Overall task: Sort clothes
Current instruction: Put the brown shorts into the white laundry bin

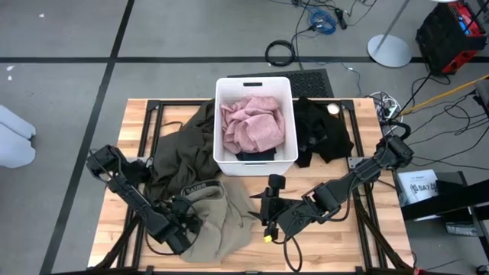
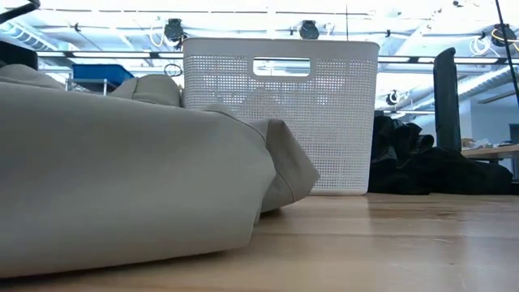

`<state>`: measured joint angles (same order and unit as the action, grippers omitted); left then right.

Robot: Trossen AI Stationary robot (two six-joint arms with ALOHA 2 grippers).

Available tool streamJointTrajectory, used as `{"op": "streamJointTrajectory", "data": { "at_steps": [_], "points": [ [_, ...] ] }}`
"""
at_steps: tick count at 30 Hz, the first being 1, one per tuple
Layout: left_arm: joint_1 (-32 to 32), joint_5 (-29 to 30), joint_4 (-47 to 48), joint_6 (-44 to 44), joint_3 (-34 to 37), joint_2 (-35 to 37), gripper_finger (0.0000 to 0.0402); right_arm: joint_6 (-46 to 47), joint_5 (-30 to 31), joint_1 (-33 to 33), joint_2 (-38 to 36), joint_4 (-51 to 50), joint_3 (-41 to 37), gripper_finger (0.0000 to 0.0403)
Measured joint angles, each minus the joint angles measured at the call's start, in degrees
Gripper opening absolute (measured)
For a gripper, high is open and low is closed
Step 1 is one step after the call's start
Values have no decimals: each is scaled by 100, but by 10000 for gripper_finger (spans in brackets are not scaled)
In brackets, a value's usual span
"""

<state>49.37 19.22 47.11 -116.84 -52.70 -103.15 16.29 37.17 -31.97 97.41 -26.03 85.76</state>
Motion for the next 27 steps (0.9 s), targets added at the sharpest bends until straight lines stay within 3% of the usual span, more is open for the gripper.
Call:
{"op": "streamJointTrajectory", "data": {
  "at_steps": [3,8,13,20,22,27],
  "points": [
    [26,0,-4,103,-1,8,343,2,-3,0,0,-7,0,194],
    [17,12,-186,993,-1,20,321,12,-1,0,2,-13,0,194],
    [17,104,-324,1548,-17,13,236,11,1,0,2,-18,0,194],
    [31,443,-14,1757,-323,-24,40,13,4,0,2,-67,0,194],
    [41,583,164,1884,-455,-23,23,13,4,0,2,-67,0,194],
    [73,1150,724,2354,-1070,-9,25,13,9,-4,-17,-256,0,194]
  ]
}}
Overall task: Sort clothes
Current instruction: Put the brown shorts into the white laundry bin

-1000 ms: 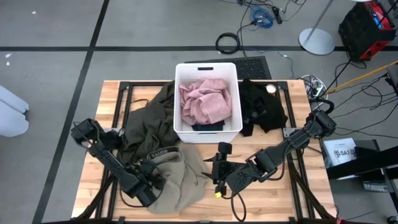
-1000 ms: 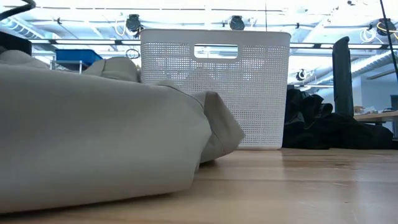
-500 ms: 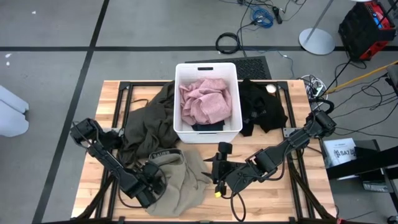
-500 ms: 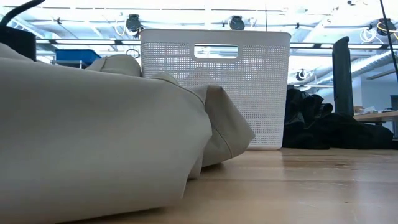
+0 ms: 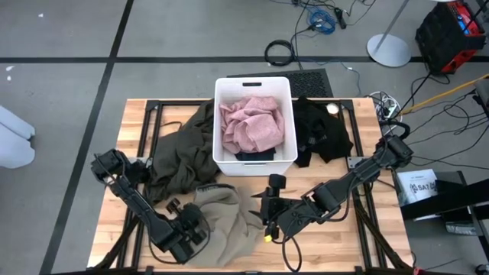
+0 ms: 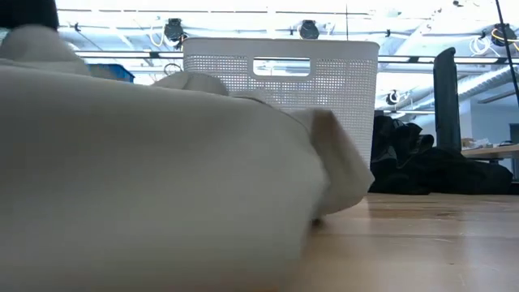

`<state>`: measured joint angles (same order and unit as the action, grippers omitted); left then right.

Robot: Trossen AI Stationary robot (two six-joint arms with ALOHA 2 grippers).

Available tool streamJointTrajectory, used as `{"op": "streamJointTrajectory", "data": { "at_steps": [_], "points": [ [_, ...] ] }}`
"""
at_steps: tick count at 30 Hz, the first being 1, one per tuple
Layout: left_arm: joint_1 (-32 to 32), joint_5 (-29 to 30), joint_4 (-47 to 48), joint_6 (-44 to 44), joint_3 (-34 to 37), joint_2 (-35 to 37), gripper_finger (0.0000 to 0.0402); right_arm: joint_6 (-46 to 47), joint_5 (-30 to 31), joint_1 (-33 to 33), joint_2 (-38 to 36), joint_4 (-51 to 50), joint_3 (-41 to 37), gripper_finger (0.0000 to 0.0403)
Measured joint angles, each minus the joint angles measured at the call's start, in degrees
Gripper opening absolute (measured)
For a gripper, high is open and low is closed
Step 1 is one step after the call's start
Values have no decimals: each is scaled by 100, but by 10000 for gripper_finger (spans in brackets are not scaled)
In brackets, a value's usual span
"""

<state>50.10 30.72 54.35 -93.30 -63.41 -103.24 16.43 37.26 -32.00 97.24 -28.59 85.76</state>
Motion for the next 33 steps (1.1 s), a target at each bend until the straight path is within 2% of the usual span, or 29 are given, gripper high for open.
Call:
{"op": "streamJointTrajectory", "data": {
  "at_steps": [15,20,28,33],
  "points": [
    [41,1097,1607,1043,-2106,11,24,736,21,-414,-742,-873,-2,194],
    [38,1583,1847,1483,-2887,15,24,737,15,-586,-806,-978,-2,194],
    [12,1909,1924,2668,-4286,20,24,675,-6,-659,-830,-1016,-2,194],
    [-47,2205,2429,3070,-5144,31,24,879,-7,-730,-957,-1153,-2,194]
  ]
}}
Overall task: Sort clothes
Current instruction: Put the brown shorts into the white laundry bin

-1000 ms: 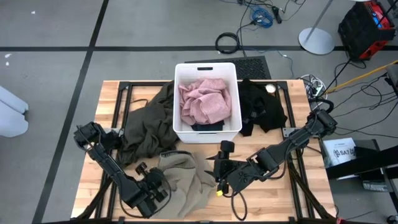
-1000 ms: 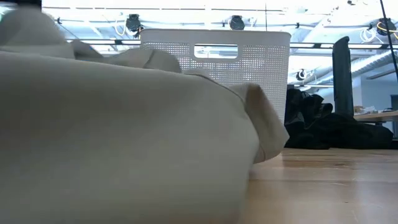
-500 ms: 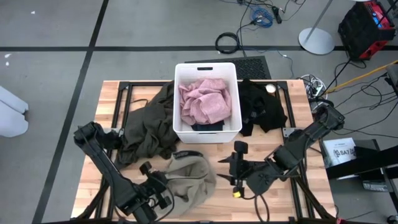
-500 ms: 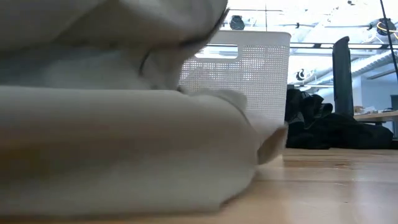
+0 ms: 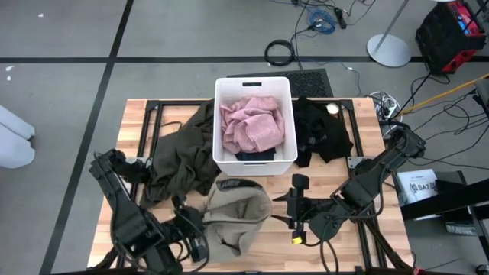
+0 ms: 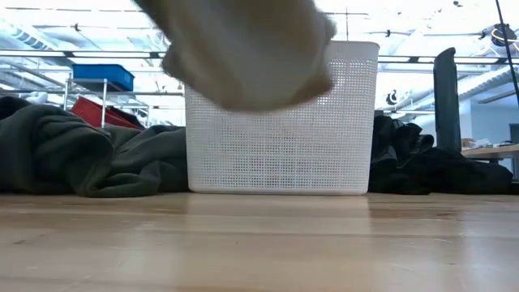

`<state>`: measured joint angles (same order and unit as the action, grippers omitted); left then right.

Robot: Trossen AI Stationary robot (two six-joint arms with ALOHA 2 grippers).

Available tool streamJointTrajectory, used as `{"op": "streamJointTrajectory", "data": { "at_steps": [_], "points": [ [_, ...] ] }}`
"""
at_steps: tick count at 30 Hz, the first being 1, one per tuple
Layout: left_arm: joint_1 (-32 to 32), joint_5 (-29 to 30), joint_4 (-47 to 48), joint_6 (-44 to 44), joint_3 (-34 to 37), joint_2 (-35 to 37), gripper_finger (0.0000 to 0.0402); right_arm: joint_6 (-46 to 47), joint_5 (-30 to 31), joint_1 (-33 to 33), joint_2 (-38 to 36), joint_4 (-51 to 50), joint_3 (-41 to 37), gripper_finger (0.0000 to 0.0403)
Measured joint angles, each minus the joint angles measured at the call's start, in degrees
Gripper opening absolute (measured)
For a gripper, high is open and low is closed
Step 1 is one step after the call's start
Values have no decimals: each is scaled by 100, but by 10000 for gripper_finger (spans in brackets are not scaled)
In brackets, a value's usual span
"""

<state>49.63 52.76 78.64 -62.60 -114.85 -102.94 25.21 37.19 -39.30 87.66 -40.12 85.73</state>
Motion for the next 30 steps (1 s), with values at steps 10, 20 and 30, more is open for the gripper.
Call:
{"op": "streamJointTrajectory", "data": {
  "at_steps": [10,20,30],
  "points": [
    [-1086,-20,598,1787,-1711,0,24,513,-1,-101,-18,-1015,0,194],
    [-3139,-881,-740,4255,-2011,718,23,1853,19,-151,-24,-2697,0,194],
    [-5477,-2652,-1778,5416,-2021,768,23,1777,519,-180,-24,-3029,0,194]
  ]
}}
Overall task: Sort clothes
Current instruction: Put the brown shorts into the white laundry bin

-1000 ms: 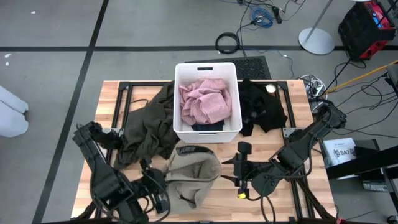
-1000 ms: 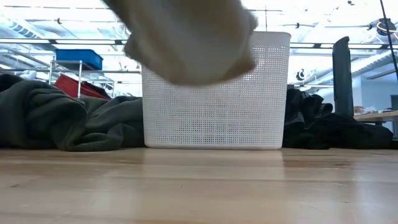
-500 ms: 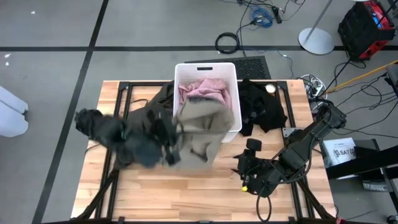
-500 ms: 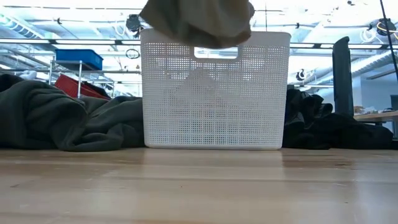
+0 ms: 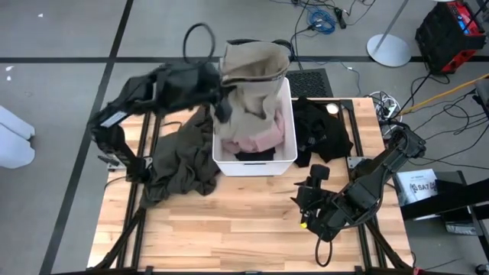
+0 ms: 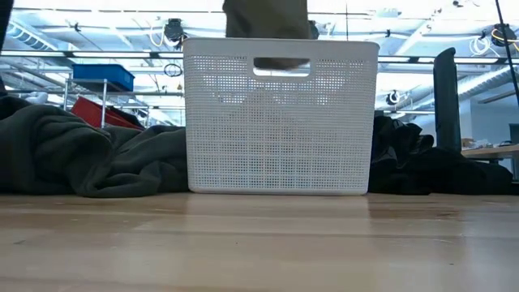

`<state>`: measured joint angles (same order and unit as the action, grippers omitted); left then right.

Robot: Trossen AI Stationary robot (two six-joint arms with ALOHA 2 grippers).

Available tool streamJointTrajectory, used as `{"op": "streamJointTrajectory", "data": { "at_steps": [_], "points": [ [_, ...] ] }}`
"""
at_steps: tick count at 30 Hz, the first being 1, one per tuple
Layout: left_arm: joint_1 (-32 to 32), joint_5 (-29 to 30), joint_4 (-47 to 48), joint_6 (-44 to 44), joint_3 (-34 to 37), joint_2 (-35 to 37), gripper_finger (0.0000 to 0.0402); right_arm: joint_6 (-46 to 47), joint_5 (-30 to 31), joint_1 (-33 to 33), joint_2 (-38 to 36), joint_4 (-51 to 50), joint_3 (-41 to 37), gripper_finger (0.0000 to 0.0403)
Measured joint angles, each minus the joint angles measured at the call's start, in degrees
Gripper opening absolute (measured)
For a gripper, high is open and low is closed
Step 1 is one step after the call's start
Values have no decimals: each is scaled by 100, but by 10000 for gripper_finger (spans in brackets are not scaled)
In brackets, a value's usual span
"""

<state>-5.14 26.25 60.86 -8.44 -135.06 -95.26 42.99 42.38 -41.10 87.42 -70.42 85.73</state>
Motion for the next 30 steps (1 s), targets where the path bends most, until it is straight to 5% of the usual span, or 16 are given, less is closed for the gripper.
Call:
{"op": "streamJointTrajectory", "data": {
  "at_steps": [10,17,23,30],
  "points": [
    [-1084,-1230,236,209,36,-1006,23,131,165,0,0,-316,0,194],
    [-1385,-2648,760,325,39,-1873,23,285,122,0,0,-322,0,194],
    [-1413,-2730,2141,429,39,-2332,23,498,107,-162,0,-325,-109,194],
    [-1383,-3154,2501,591,530,-2429,23,944,73,-334,0,-502,-396,194]
  ]
}}
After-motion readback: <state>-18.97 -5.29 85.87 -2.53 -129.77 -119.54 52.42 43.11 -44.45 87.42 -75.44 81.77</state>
